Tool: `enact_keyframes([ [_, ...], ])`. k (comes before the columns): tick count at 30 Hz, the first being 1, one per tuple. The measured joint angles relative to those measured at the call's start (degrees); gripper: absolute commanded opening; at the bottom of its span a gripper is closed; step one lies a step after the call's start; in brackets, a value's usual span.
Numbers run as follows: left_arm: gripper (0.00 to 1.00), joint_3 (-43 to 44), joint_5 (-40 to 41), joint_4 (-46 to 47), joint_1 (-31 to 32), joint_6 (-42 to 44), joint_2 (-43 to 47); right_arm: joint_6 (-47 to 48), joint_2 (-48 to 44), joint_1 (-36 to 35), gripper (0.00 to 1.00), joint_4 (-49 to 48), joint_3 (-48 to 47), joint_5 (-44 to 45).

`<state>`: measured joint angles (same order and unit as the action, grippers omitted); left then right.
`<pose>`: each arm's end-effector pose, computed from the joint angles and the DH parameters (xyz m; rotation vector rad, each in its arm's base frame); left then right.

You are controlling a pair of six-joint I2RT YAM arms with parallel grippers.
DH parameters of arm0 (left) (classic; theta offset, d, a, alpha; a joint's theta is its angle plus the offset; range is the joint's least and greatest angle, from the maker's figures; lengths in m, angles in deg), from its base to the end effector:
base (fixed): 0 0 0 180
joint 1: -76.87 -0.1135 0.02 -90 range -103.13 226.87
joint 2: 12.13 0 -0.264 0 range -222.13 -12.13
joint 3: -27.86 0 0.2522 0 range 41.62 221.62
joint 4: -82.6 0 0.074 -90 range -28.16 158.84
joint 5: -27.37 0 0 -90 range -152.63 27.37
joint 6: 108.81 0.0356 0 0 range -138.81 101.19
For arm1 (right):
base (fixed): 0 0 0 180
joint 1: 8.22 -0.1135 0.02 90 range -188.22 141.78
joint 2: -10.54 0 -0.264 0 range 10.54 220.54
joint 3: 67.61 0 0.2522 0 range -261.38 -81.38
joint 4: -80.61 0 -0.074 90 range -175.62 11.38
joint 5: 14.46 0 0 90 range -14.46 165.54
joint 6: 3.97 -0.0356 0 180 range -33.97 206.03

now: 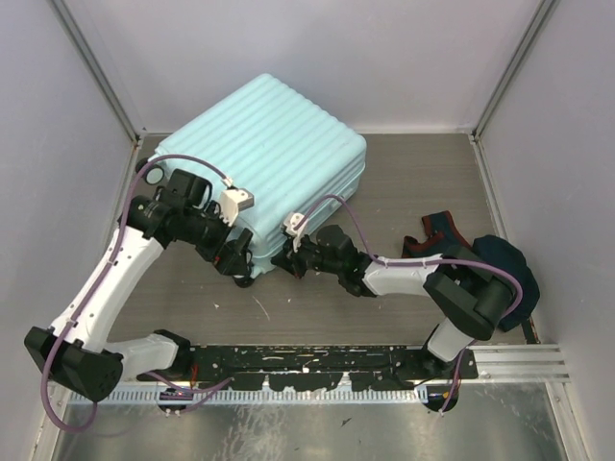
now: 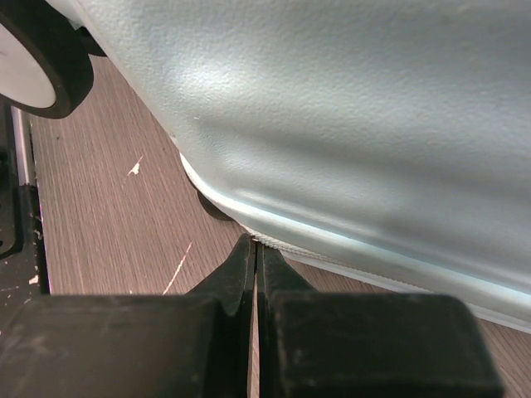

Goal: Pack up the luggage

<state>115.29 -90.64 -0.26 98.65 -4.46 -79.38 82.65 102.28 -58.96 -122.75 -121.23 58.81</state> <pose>0.1823 -0.0909 0.3503 0.9622 2.4385 -0.6925 0.2015 0.2627 0.1942 -0.9640 1.6599 0.9185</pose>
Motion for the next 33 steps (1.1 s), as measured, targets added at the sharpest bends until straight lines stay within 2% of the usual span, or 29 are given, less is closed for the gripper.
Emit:
enact_keyframes([
  [4, 0.88, -0.50, 3.80, 3.78, 0.72, -0.46, -1.60, -0.04, 0.13, -0.17, 0.01, 0.00, -0.09, 0.70],
  [7, 0.75, -0.74, 5.84, 5.70, 0.74, -0.26, -2.49, 0.00, 0.13, -0.28, 0.01, 0.04, -0.09, 1.07],
  [9, 0.60, -1.07, 6.86, 6.49, 0.76, 0.02, -2.75, 0.04, 0.13, -0.31, 0.01, 0.09, -0.09, 1.31],
  [22, 0.01, -1.77, 5.66, 6.54, 1.36, 2.08, -2.38, 1.38, -1.42, 1.77, 0.01, 1.62, 0.68, 0.50],
  [33, 0.00, -1.81, 4.85, 5.35, 1.36, 6.73, -2.36, 6.43, -5.16, 14.29, 0.00, 6.47, 1.51, 3.21],
])
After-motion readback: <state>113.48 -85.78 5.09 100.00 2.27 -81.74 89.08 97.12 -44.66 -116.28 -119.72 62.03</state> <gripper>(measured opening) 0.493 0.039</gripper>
